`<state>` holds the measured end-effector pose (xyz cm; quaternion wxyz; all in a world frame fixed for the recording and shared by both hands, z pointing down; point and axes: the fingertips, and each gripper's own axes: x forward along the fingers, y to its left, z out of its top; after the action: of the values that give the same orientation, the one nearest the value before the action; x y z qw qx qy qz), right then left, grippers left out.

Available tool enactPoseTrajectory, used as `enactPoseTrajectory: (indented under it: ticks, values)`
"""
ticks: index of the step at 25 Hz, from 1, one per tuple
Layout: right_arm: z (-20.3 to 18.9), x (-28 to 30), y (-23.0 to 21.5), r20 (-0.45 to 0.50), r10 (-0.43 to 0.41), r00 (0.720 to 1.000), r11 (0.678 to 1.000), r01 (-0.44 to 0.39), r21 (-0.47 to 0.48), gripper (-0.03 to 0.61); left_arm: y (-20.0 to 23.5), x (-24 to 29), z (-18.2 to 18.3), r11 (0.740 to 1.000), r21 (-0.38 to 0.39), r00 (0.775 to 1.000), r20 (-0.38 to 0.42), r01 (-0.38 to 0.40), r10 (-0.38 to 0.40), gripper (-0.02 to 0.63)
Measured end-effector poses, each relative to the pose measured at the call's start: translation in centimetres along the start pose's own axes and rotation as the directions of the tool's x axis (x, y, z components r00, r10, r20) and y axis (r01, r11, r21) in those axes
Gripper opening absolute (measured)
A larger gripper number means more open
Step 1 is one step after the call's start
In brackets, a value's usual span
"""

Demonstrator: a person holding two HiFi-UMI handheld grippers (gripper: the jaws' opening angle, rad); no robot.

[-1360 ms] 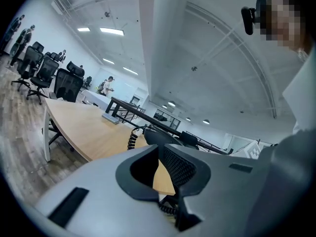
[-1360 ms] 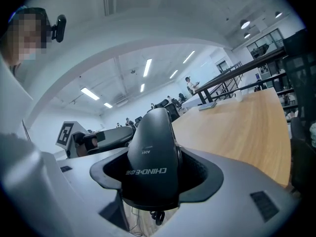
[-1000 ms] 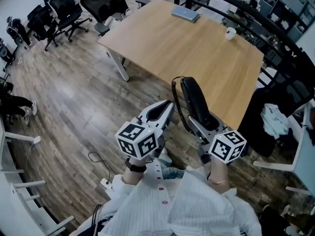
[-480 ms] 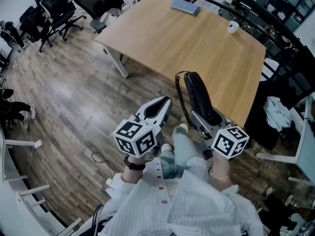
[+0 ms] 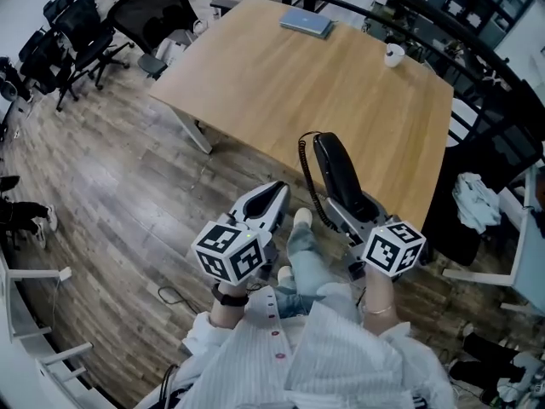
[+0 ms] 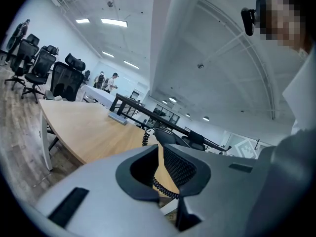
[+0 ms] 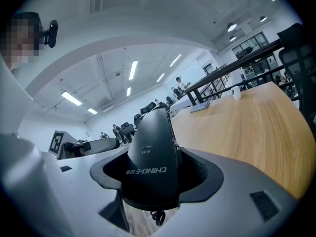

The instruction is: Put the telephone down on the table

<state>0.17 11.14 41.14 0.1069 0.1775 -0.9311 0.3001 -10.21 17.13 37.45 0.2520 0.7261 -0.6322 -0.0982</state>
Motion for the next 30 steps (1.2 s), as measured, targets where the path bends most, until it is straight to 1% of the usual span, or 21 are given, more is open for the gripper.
enactPoseTrajectory:
  ticks: [4, 11, 18, 26, 30]
  values:
    - [2.3, 2.3, -2.2, -0.004, -0.013, 1.0, 1.0, 0.013, 0.005, 0.318, 1.2, 3.5, 1.8, 1.0, 0.008, 1.0, -0.012, 0.017, -0.017, 0.041]
    - [7.6, 6.0, -6.0, 0.011, -0.02, 1.0, 1.0, 0.02, 0.018, 0.318, 2.6, 10.5, 5.8, 0.998, 0.03, 0.998, -0.026, 0.051, -0.051, 0.041]
    - [12.2, 8.8, -10.3, 0.029, -0.035, 0.999, 0.999, 0.034, 0.031, 0.318, 3.7, 17.9, 8.6, 0.995, 0.048, 0.995, -0.055, 0.086, -0.084, 0.041]
    - [16.0, 10.4, -14.9, 0.054, -0.066, 0.996, 0.997, 0.063, 0.052, 0.318, 3.8, 24.7, 10.3, 0.989, 0.065, 0.988, -0.093, 0.129, -0.123, 0.041]
    - [17.0, 10.5, -16.6, 0.059, -0.088, 0.994, 0.995, 0.085, 0.053, 0.318, 3.5, 27.3, 10.3, 0.985, 0.068, 0.983, -0.111, 0.156, -0.148, 0.041]
